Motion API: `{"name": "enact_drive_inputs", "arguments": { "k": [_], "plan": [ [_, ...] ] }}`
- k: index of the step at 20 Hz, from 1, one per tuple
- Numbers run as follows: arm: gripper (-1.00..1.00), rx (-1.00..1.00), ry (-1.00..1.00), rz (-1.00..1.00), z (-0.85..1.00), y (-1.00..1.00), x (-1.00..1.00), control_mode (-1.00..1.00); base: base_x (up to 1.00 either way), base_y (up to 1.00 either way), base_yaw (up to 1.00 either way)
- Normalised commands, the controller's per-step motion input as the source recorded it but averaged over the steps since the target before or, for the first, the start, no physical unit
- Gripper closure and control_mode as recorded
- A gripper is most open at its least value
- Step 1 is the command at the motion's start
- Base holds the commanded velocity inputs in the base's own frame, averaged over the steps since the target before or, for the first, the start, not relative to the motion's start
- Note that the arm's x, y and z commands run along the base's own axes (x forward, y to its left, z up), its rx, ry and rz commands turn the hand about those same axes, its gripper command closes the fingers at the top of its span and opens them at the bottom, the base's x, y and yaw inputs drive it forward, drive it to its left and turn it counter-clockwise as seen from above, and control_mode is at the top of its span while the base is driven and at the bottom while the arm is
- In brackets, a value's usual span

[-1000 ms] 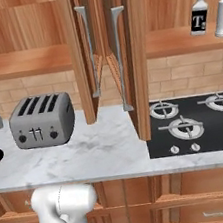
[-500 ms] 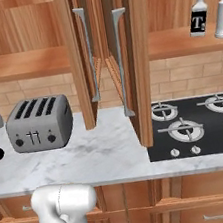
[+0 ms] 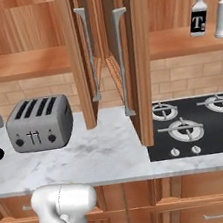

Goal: Sort all alcoholic drinks to one cabinet, and non-alcoholic drinks to the other.

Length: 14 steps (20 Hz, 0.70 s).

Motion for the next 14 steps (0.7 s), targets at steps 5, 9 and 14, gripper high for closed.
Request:
{"name": "enact_drive_inputs", "arguments": {
  "k": [5, 9, 14],
  "plan": [
    [1.0, 0.0, 0.0, 0.0, 0.0, 0.0, 0.0, 1.0, -0.01, 0.34, 0.18],
    [1.0, 0.0, 0.0, 0.0, 0.0, 0.0, 0.0, 1.0, -0.04, 0.14, 0.23],
    [1.0, 0.0, 0.0, 0.0, 0.0, 0.0, 0.0, 1.0, 0.44, 0.14, 0.16]
  ]
}}
